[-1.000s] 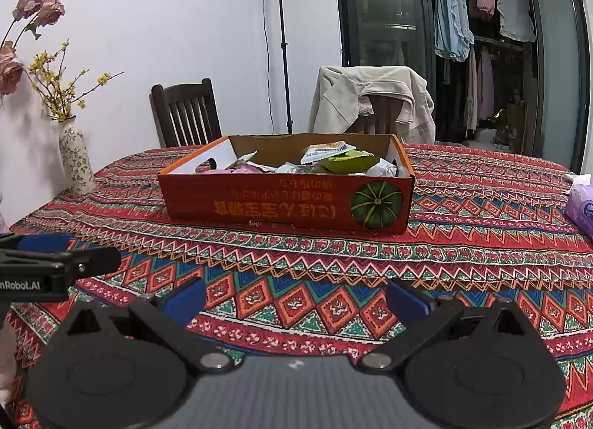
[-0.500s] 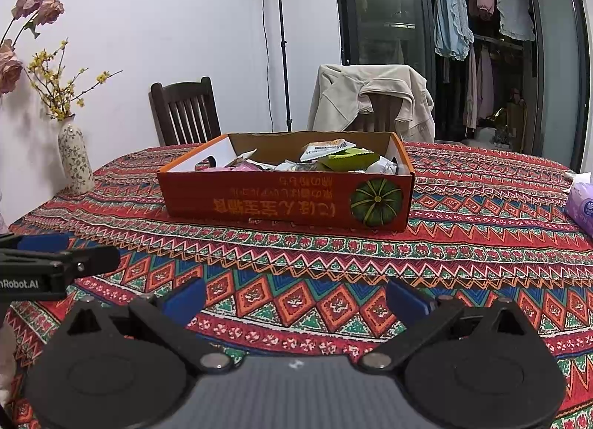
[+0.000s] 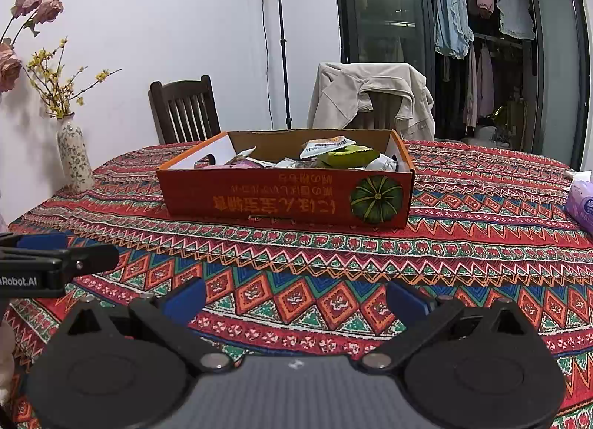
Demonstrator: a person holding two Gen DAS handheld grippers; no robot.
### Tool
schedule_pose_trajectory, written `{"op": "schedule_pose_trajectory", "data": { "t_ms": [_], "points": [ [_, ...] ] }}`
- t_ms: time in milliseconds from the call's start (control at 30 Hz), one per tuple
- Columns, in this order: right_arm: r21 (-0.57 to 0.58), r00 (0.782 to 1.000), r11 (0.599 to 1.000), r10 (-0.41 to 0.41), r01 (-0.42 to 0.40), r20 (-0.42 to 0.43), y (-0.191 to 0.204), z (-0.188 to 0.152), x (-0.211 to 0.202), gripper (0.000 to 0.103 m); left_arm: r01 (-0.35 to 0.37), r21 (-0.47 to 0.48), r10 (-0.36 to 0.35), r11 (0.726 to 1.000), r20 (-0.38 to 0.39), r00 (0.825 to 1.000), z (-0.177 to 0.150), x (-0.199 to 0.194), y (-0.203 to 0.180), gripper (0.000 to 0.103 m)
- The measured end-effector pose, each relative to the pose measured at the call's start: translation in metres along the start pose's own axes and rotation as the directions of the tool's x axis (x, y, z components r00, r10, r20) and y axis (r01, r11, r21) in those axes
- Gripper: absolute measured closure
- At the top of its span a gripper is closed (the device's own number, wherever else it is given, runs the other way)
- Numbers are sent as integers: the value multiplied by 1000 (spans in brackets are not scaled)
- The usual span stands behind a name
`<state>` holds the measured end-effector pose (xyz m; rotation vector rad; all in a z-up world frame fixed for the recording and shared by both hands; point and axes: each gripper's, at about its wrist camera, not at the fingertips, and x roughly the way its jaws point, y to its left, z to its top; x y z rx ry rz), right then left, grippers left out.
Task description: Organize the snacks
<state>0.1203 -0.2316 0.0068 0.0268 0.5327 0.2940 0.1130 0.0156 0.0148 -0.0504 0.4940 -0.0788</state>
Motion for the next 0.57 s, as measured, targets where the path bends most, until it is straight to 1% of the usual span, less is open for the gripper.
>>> {"op": "schedule_pose_trajectory", "data": {
  "t_ms": [233,567],
  "points": [
    [1,1000,1000,0,0,-3,1,-3,-1,0,-2,3,2,1000,-5,1000,-2,1,-1,0],
    [0,1000,1000,0,0,-8,1,-7,-3,0,23,9,-23,1000,12,1000,-2,-1,-1,0]
  ]
}}
